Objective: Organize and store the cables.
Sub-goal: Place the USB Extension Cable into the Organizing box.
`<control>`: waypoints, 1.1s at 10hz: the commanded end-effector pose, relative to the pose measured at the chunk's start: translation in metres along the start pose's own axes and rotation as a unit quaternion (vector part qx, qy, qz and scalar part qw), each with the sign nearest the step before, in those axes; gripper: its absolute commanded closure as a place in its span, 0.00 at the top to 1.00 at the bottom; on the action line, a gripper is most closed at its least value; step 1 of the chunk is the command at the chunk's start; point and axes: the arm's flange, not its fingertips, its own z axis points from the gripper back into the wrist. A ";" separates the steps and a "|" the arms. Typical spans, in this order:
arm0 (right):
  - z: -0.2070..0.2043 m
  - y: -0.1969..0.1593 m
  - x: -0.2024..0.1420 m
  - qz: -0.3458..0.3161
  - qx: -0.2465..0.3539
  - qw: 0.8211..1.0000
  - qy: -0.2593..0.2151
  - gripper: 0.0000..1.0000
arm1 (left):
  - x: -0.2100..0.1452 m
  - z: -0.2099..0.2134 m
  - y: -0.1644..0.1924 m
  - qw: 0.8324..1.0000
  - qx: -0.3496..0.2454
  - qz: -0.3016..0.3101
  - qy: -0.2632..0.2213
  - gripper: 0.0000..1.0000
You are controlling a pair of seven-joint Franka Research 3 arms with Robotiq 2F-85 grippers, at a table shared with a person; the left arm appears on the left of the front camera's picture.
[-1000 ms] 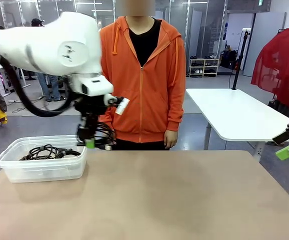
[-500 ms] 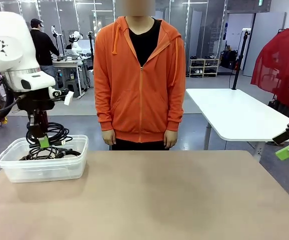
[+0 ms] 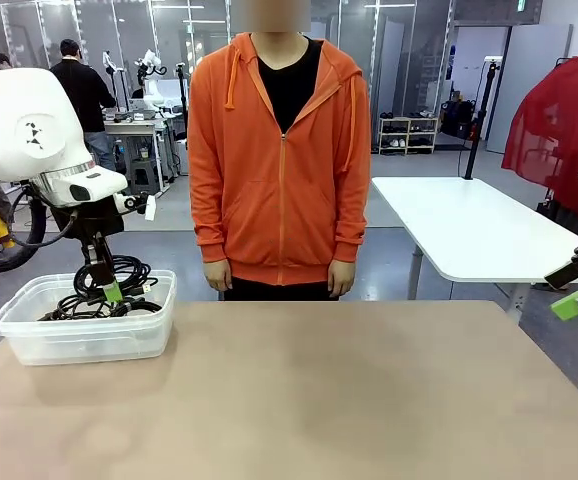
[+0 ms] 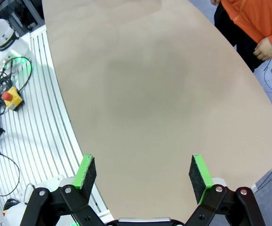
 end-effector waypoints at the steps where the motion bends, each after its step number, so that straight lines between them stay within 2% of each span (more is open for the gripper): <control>1: 0.000 -0.002 0.000 0.010 0.000 1.000 0.002 1.00 | -0.005 0.009 -0.008 1.000 -0.001 -0.005 0.011 0.00; 3: 0.000 -0.002 0.000 0.010 0.000 1.000 0.002 1.00 | -0.005 0.009 -0.008 1.000 -0.001 -0.005 0.011 0.00; 4: 0.000 -0.002 0.000 0.010 0.000 1.000 0.002 1.00 | -0.001 0.006 -0.004 1.000 -0.001 -0.002 0.003 0.14; 6: 0.000 -0.002 0.000 0.010 0.000 1.000 0.002 1.00 | 0.007 0.006 0.025 1.000 -0.014 0.006 0.008 0.14; 8: 0.000 -0.002 0.000 0.010 0.000 1.000 0.002 1.00 | 0.010 0.003 0.050 1.000 0.007 0.002 0.007 0.14; 10: 0.000 -0.002 0.000 0.010 0.000 1.000 0.002 1.00 | 0.016 -0.007 0.091 0.999 0.019 0.034 0.027 0.14; 11: 0.000 -0.002 0.000 0.010 0.000 1.000 0.002 1.00 | 0.015 -0.012 0.106 0.999 0.004 0.039 0.027 0.14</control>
